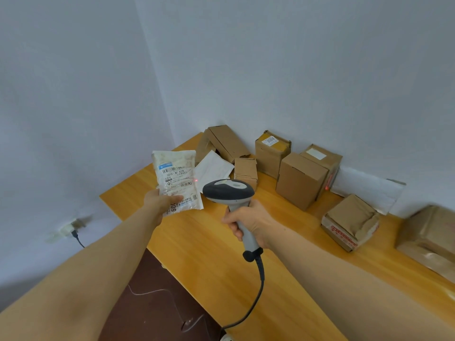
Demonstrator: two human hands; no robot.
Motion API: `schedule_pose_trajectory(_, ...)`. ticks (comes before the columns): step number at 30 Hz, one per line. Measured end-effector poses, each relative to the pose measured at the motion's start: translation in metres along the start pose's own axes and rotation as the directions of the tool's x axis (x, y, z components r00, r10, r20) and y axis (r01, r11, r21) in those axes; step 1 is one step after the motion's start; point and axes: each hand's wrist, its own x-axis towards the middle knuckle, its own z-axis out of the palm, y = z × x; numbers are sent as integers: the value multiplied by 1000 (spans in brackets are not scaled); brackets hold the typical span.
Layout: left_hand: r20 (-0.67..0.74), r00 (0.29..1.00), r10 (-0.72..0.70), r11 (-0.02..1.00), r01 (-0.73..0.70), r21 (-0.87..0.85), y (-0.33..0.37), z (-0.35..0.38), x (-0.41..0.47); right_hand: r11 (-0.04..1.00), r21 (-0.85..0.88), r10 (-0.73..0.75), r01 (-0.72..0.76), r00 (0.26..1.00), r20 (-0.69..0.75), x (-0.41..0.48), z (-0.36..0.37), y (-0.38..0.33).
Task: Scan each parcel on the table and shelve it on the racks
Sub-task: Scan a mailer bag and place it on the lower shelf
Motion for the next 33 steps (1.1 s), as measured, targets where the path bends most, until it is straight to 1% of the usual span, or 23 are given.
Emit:
schedule_pose_trajectory(12,2,1000,24,1000,-24,-16,-1,0,-7,999,33,7,-7,1000,6,-4,2,1)
schedule_pose_trajectory(16,-22,1000,8,999,-9,-42,-6,-7,-24,991,130,5,-8,1000,25,-10,5,6)
schedule_pose_trajectory(20,15,999,-52,993,53,-105,-24,-23,-55,972,235,23,-21,1000,-2,-4,13,21)
schedule_pose_trajectory(24,72,988,-134,973,145,-182,-50,-46,-91,964,257,76,-67,997,-27,3,36,49)
schedule_pose_trajectory(27,81,978,-194,948,208,-243,-73,-70,-114,954,274,131,-121,991,-21,-1,64,68)
schedule_pose_trajectory(30,81,975,-209,931,224,-289,-97,-101,-134,937,302,178,-177,984,23,-10,99,78)
schedule_pose_trajectory(33,65,975,-212,913,222,-343,-122,-136,-157,941,270,191,-205,978,79,-22,139,86)
